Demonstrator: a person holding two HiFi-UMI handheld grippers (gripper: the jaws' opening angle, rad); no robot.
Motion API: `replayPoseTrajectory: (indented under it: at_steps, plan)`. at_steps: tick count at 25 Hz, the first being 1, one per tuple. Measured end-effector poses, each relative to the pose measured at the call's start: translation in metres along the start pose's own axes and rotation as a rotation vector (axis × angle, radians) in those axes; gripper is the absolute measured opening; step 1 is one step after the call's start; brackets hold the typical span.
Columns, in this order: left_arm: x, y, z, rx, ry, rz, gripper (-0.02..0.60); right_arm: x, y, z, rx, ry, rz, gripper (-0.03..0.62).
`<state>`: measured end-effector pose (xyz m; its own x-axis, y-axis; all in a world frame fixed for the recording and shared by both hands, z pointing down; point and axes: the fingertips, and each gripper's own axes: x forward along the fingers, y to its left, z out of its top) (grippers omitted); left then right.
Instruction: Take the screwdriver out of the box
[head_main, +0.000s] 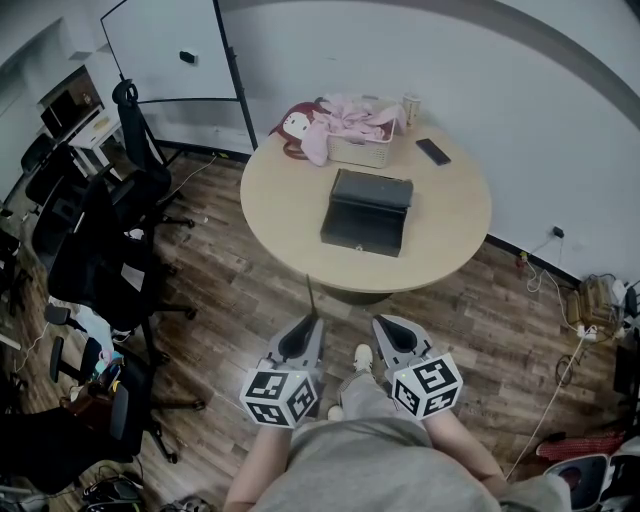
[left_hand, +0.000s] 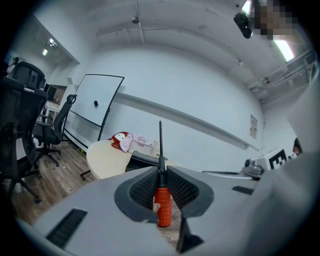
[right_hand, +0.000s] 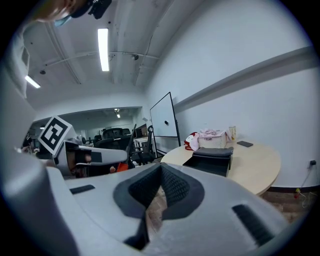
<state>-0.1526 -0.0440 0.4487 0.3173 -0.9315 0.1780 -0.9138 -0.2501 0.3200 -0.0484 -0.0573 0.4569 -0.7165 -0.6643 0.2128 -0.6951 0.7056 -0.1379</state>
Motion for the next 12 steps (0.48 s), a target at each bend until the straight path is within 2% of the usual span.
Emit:
replayPoseTrajectory:
  at_steps: [12]
  plan:
    - [0.0002, 0.0043, 0.0022, -0.003, 0.000, 0.005, 0.049, 0.0034, -0.0003, -0.0003, -0.013, 0.011, 0.005, 0.000]
